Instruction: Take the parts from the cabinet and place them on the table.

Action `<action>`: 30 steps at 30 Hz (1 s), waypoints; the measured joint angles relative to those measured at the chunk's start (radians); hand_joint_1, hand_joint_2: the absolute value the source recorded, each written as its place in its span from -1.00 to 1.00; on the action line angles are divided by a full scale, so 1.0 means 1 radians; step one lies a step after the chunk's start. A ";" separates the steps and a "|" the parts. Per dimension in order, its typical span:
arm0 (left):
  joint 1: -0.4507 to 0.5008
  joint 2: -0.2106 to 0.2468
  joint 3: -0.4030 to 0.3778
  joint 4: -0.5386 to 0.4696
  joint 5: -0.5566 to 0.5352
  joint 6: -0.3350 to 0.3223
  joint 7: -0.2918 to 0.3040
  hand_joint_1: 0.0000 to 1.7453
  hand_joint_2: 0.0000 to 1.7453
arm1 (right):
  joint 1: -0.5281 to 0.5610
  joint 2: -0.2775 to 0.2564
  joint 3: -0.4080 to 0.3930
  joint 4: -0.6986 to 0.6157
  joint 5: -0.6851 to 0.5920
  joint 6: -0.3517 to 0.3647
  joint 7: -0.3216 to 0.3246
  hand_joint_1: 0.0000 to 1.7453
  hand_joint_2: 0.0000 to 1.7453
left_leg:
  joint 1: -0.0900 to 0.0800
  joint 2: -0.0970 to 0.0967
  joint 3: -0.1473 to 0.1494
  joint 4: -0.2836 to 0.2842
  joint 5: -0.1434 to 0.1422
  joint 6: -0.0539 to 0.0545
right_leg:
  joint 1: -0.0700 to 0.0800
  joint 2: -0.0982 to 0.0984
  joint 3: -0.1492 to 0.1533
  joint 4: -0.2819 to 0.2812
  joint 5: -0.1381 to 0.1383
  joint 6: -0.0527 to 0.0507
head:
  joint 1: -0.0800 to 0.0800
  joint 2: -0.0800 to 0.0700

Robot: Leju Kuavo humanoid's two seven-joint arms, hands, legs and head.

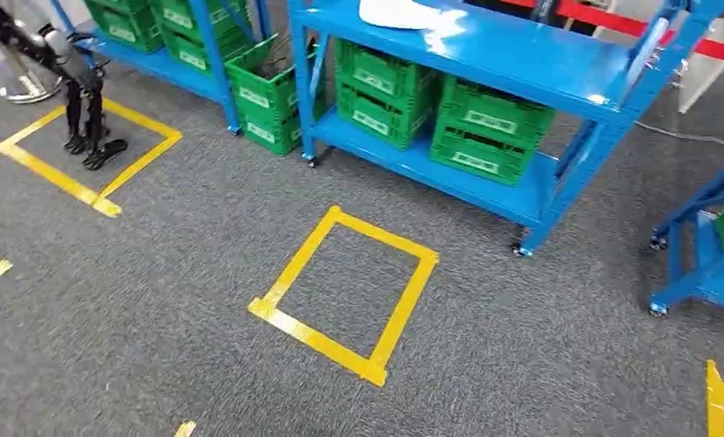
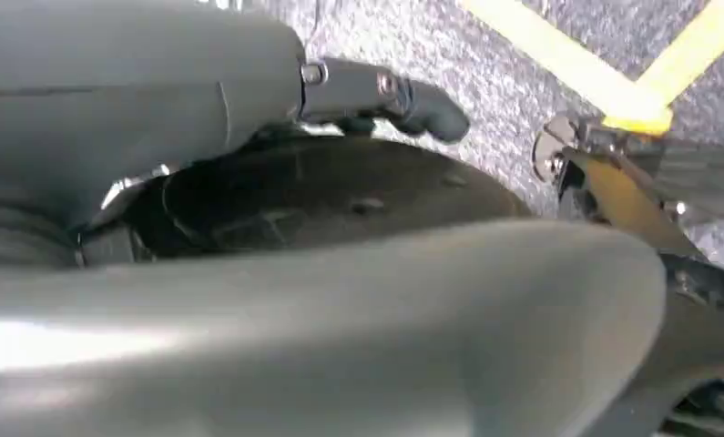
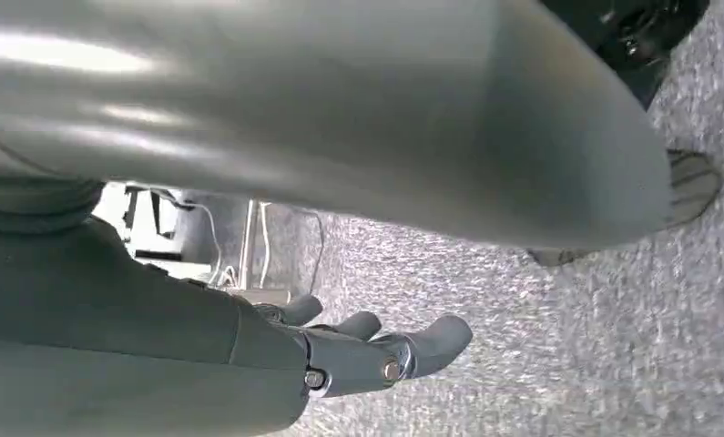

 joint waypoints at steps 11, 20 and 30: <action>-0.004 -0.005 0.000 -0.001 0.014 0.007 0.017 -1.00 -1.00 | 0.004 -0.002 0.006 0.001 0.007 -0.017 0.026 -1.00 -1.00 | 0.007 -0.140 0.021 -0.001 -0.020 -0.017 | 0.001 0.113 -0.059 -0.037 0.107 -0.021 | 0.032 0.000; -0.002 -0.002 0.000 -0.001 0.017 0.007 -0.001 -1.00 -1.00 | 0.007 0.000 0.008 0.000 0.003 -0.020 0.025 -1.00 -1.00 | 0.001 -0.020 -0.141 0.265 -0.105 -0.037 | 0.005 0.051 -0.017 -0.077 0.107 -0.059 | -0.001 0.000; 0.000 -0.001 0.000 0.000 0.020 0.015 -0.015 -1.00 -1.00 | 0.002 0.002 0.008 0.000 -0.005 -0.009 0.011 -1.00 -1.00 | 0.001 -0.015 0.013 -0.002 -0.010 -0.001 | 0.003 0.041 -0.028 -0.018 0.050 -0.006 | 0.002 0.000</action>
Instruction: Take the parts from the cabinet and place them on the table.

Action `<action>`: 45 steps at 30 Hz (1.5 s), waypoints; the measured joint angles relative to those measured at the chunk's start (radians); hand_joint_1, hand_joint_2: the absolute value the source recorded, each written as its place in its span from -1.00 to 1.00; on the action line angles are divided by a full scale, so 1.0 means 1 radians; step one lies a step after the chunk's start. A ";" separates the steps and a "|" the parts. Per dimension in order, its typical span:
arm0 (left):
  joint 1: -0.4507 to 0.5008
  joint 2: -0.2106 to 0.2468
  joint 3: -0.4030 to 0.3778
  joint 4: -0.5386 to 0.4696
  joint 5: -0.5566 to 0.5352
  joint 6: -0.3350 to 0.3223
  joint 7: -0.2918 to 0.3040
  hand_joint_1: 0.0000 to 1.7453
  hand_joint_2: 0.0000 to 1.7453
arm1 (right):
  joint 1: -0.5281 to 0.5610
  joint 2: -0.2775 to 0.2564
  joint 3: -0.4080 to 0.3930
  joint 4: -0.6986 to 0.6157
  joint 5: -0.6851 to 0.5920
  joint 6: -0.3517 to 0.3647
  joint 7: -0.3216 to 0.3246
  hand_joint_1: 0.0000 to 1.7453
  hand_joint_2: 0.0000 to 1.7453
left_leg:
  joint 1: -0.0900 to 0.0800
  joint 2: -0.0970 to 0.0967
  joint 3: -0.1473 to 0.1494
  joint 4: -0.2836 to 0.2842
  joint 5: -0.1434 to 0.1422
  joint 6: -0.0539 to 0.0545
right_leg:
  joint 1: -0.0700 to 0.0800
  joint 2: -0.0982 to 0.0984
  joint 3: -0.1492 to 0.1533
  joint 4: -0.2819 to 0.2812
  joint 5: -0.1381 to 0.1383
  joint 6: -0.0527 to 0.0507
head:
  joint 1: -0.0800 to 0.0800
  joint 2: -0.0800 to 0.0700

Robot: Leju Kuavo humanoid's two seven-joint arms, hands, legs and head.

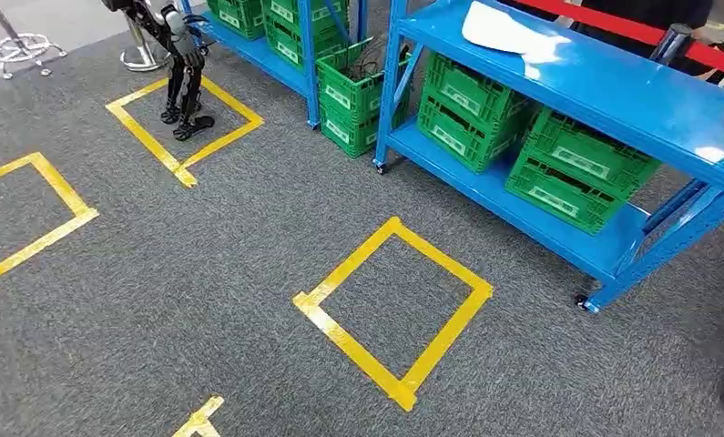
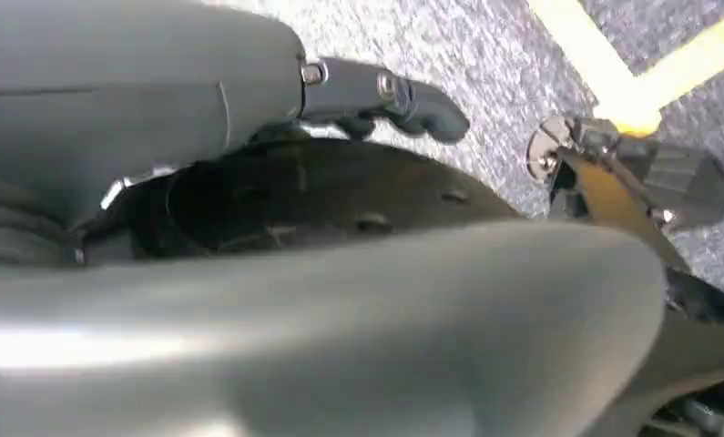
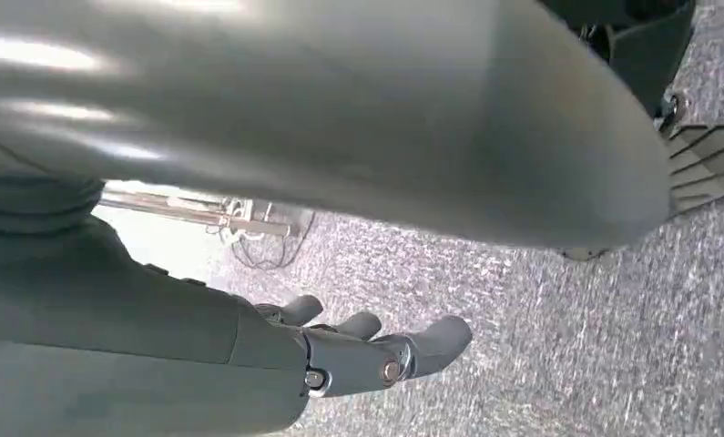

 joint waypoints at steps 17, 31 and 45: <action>0.004 0.000 0.000 0.002 -0.003 -0.007 -0.002 -1.00 -1.00 | 0.006 0.000 0.000 -0.001 -0.013 -0.015 -0.002 -1.00 -1.00 | -0.004 -0.008 -0.015 0.130 -0.117 -0.026 | 0.010 0.000 0.017 -0.068 0.063 -0.060 | 0.013 0.000; 0.001 0.000 0.000 0.000 -0.003 -0.013 0.001 -1.00 -1.00 | -0.001 0.000 0.017 -0.001 -0.015 -0.012 -0.007 -1.00 -1.00 | -0.001 -0.005 -0.002 0.002 0.003 0.000 | 0.004 0.002 0.051 0.049 -0.033 -0.009 | 0.004 0.000; 0.011 -0.002 0.000 0.001 -0.008 0.000 0.002 -1.00 -1.00 | 0.006 0.000 0.018 0.000 -0.026 -0.009 -0.010 -1.00 -1.00 | -0.009 -0.012 0.113 0.011 -0.078 -0.022 | 0.017 0.013 -0.041 -0.040 0.089 -0.068 | 0.031 0.000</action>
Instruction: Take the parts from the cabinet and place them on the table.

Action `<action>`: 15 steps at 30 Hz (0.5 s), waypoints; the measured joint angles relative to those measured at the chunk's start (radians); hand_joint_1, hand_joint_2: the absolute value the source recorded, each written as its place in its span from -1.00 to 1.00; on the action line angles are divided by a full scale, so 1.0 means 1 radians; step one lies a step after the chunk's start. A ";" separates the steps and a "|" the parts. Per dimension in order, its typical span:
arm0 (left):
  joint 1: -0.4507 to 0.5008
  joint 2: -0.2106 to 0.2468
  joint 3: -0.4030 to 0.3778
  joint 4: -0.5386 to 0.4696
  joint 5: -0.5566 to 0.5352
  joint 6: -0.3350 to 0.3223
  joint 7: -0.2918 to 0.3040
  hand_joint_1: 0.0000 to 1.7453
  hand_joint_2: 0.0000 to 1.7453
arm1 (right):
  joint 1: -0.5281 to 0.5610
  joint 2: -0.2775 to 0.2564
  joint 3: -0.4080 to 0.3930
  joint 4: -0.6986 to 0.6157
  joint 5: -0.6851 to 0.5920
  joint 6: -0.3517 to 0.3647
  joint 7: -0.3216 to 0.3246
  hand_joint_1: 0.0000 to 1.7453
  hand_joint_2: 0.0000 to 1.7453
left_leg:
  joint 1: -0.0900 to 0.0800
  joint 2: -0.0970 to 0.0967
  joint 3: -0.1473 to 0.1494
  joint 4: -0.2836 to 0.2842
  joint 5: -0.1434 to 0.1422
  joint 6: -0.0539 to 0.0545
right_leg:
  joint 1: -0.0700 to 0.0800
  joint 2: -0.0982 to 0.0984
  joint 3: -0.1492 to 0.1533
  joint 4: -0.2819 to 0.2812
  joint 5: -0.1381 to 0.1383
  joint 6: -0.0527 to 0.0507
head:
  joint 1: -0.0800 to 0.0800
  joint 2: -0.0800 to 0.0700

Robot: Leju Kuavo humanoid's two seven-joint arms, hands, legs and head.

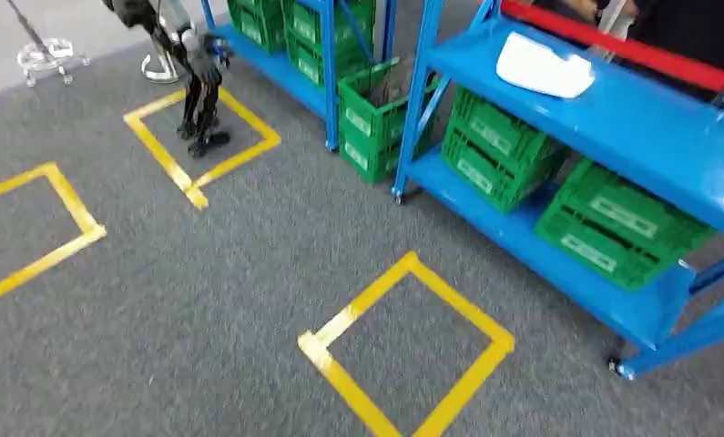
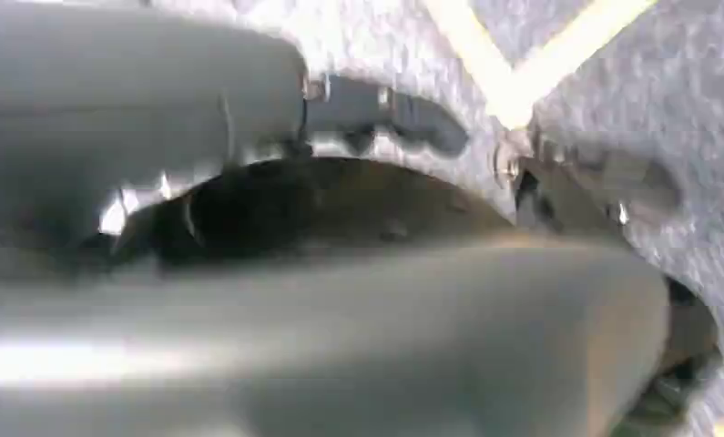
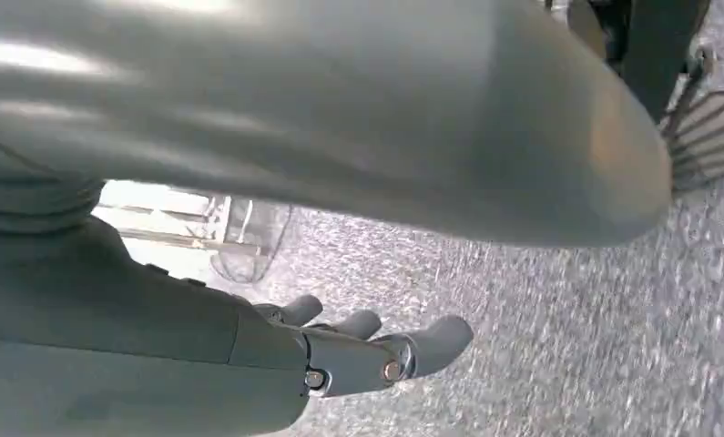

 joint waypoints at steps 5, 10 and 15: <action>-0.006 0.003 0.000 0.000 0.001 -0.006 -0.002 -1.00 -1.00 | 0.000 0.001 0.000 0.000 -0.006 -0.003 -0.003 -1.00 -1.00 | 0.001 0.004 -0.172 0.243 -0.116 -0.014 | -0.002 -0.004 0.038 0.000 -0.029 -0.009 | -0.025 0.000; -0.002 0.003 0.000 0.000 0.001 -0.008 -0.001 -1.00 -1.00 | 0.007 0.001 0.000 0.001 -0.007 -0.003 -0.004 -1.00 -1.00 | 0.014 0.022 -0.152 0.027 0.100 -0.023 | -0.011 0.000 0.077 0.009 -0.083 0.018 | -0.043 0.000; -0.006 0.002 0.000 -0.001 0.002 -0.008 -0.002 -1.00 -1.00 | 0.001 0.001 0.000 0.000 -0.008 -0.003 -0.006 -1.00 -1.00 | 0.012 0.016 -0.126 0.016 0.067 0.017 | -0.012 -0.002 0.095 0.033 -0.110 0.049 | -0.039 0.000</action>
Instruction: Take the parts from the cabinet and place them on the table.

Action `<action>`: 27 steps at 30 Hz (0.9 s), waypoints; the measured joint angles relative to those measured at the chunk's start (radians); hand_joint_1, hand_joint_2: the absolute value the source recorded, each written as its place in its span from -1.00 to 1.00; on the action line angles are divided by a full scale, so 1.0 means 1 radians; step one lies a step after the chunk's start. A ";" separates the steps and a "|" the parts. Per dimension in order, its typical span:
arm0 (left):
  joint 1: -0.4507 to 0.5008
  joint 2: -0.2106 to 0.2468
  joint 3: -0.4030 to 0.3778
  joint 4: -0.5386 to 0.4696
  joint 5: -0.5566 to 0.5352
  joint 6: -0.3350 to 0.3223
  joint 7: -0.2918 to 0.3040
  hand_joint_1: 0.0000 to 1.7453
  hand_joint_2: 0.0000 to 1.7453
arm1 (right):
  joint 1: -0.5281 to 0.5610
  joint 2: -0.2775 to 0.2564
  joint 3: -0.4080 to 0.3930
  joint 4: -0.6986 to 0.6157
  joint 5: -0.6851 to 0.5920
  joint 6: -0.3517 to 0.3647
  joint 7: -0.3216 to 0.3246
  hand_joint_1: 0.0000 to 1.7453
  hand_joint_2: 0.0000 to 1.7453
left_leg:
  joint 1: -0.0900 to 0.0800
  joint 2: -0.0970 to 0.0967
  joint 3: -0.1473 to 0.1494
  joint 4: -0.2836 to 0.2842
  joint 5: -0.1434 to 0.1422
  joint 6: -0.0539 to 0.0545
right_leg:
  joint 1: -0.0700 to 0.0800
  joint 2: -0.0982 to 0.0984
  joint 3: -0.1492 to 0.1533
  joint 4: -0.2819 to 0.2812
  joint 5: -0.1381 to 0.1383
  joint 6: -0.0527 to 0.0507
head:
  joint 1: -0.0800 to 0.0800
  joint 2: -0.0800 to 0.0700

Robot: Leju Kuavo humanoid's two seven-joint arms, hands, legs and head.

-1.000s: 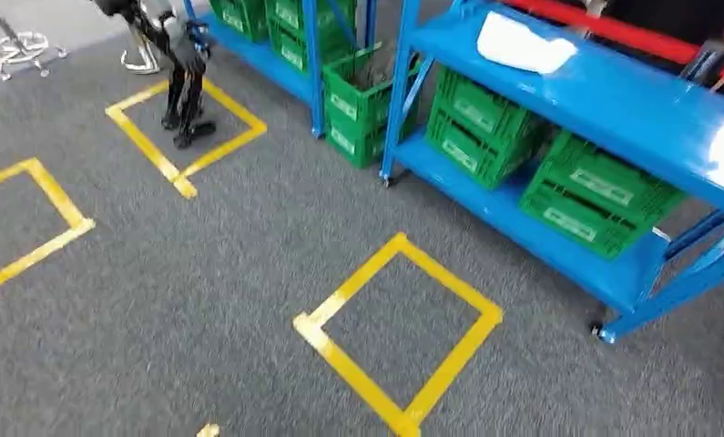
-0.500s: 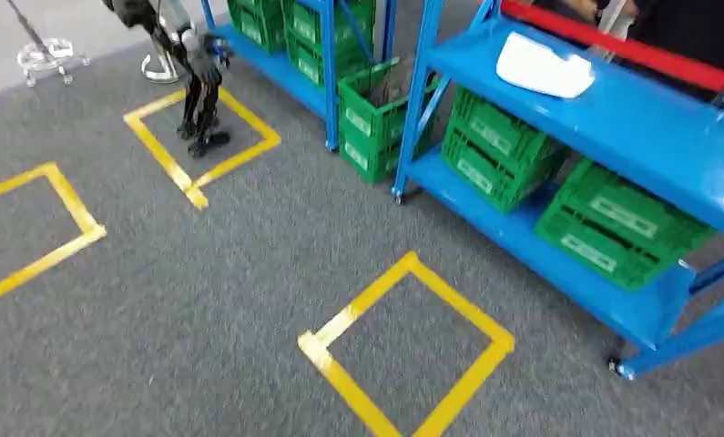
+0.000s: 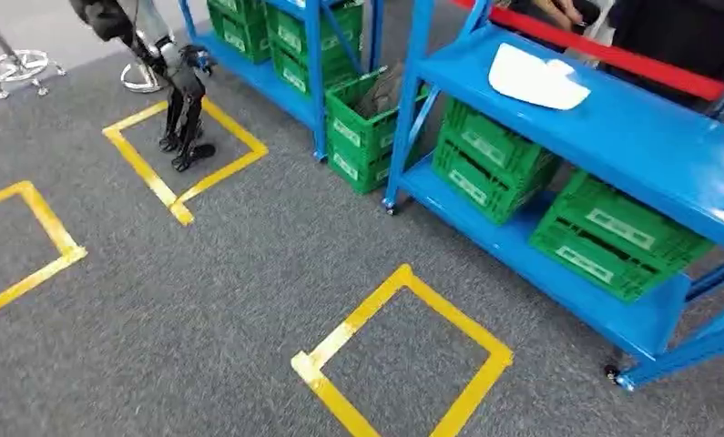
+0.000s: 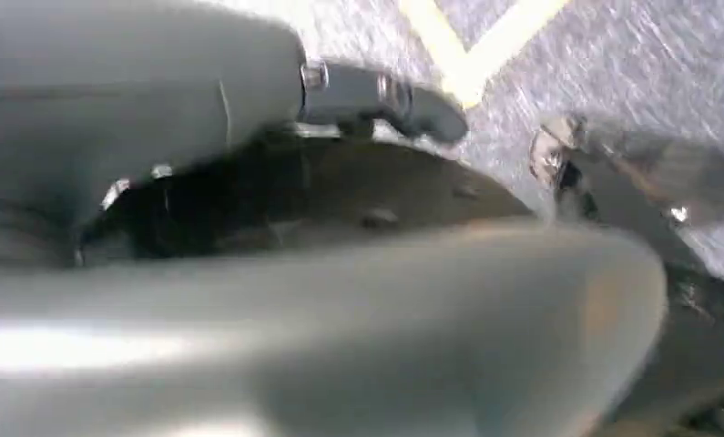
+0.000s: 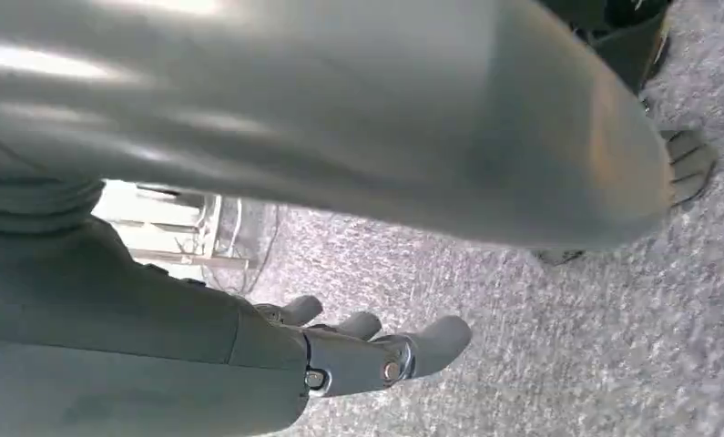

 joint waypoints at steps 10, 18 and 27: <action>0.004 -0.001 0.000 0.000 0.003 -0.001 0.003 -1.00 -1.00 | 0.006 -0.001 0.000 0.001 -0.013 -0.003 -0.005 -1.00 -1.00 | -0.013 -0.013 0.072 -0.014 -0.067 0.014 | 0.022 -0.003 -0.167 0.033 0.125 -0.032 | 0.041 0.000; 0.001 -0.001 0.000 0.003 0.003 0.002 -0.002 -1.00 -1.00 | 0.001 -0.006 0.000 0.000 -0.016 -0.007 -0.004 -1.00 -1.00 | -0.016 -0.009 0.061 0.102 -0.099 -0.020 | 0.022 0.002 -0.058 -0.053 0.110 -0.073 | 0.030 0.000; 0.000 0.002 0.000 0.003 0.006 -0.003 -0.001 -1.00 -1.00 | 0.004 -0.002 0.000 0.000 -0.017 -0.006 -0.004 -1.00 -1.00 | 0.008 0.016 -0.048 0.009 -0.016 -0.041 | 0.006 0.011 -0.015 -0.025 0.014 -0.020 | -0.007 0.000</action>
